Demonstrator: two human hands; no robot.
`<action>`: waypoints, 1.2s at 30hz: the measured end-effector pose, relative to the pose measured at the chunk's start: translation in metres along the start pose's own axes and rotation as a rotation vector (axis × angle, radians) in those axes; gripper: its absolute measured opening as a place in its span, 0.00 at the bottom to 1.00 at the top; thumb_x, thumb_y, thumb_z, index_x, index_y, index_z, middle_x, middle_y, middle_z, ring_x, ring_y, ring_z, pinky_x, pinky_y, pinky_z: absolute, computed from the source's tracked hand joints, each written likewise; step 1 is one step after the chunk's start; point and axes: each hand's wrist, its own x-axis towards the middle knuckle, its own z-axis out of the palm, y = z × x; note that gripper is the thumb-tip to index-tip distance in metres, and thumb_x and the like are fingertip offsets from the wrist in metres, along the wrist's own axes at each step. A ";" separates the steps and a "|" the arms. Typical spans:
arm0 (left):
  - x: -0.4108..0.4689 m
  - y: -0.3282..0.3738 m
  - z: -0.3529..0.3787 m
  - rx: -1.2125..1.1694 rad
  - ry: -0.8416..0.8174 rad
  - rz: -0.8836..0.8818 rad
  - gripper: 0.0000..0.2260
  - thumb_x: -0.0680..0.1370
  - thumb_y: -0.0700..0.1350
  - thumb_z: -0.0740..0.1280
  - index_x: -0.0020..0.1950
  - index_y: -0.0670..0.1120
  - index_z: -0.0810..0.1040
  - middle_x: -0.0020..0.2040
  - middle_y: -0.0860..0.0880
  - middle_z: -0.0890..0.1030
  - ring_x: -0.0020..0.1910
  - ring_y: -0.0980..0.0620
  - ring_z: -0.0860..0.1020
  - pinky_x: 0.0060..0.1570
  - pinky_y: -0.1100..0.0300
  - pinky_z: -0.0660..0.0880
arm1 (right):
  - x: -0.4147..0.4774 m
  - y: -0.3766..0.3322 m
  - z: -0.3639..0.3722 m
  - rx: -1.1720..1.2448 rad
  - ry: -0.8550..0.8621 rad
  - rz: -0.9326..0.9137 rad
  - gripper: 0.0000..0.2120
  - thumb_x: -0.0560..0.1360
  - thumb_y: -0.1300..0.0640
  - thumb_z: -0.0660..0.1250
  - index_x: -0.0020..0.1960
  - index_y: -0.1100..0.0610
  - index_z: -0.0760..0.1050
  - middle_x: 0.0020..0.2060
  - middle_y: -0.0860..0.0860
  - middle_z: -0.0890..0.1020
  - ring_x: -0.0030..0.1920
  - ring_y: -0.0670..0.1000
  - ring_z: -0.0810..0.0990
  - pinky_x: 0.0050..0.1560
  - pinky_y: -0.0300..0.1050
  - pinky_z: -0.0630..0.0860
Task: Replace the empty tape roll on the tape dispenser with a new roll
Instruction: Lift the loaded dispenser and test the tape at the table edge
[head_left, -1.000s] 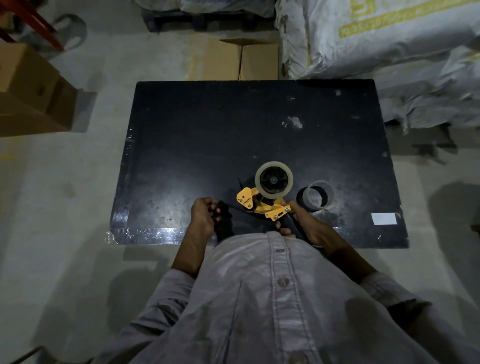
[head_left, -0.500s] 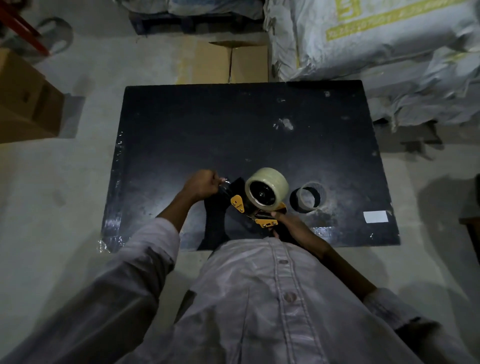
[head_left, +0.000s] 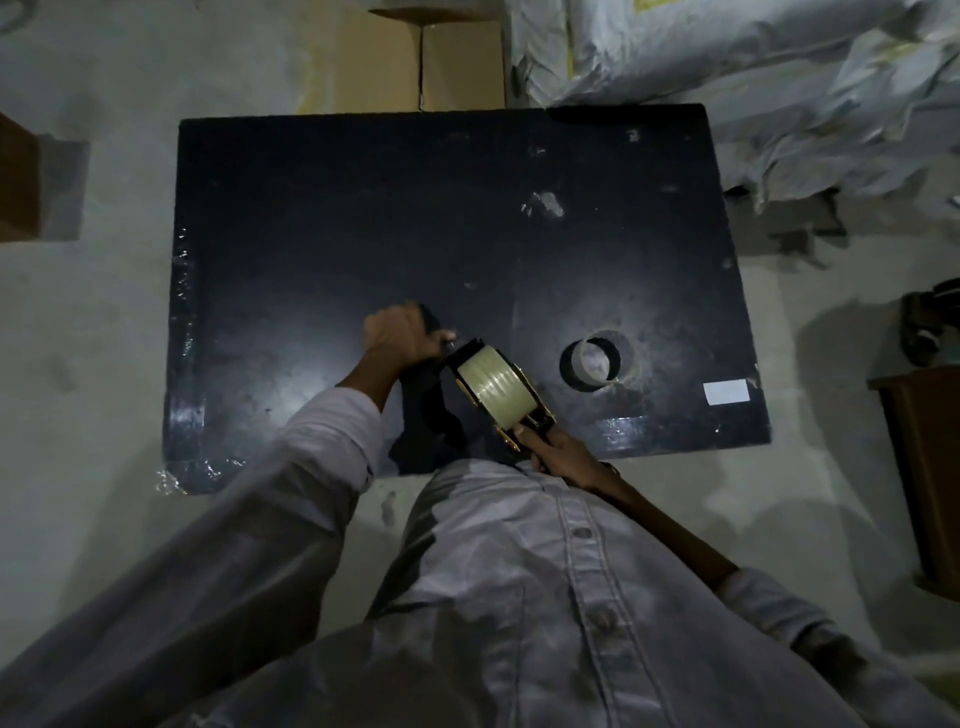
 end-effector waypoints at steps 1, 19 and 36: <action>0.003 -0.002 -0.004 0.006 -0.007 -0.027 0.37 0.78 0.78 0.67 0.66 0.46 0.82 0.60 0.42 0.86 0.62 0.38 0.85 0.60 0.48 0.79 | 0.000 0.001 0.003 -0.007 -0.014 -0.004 0.24 0.85 0.36 0.67 0.39 0.51 0.79 0.32 0.47 0.82 0.30 0.39 0.80 0.44 0.39 0.77; -0.064 -0.026 0.106 0.067 0.207 0.363 0.30 0.90 0.59 0.47 0.92 0.54 0.48 0.92 0.55 0.44 0.92 0.45 0.44 0.86 0.33 0.49 | -0.012 0.008 0.011 -0.025 0.130 -0.140 0.21 0.80 0.22 0.63 0.38 0.35 0.78 0.32 0.37 0.81 0.38 0.43 0.78 0.44 0.45 0.75; -0.082 0.026 0.087 0.187 -0.001 0.114 0.34 0.91 0.55 0.52 0.91 0.52 0.35 0.92 0.49 0.36 0.91 0.38 0.39 0.84 0.25 0.48 | -0.025 0.057 -0.003 0.035 0.081 -0.324 0.23 0.88 0.36 0.63 0.34 0.36 0.75 0.27 0.40 0.72 0.29 0.42 0.70 0.35 0.42 0.65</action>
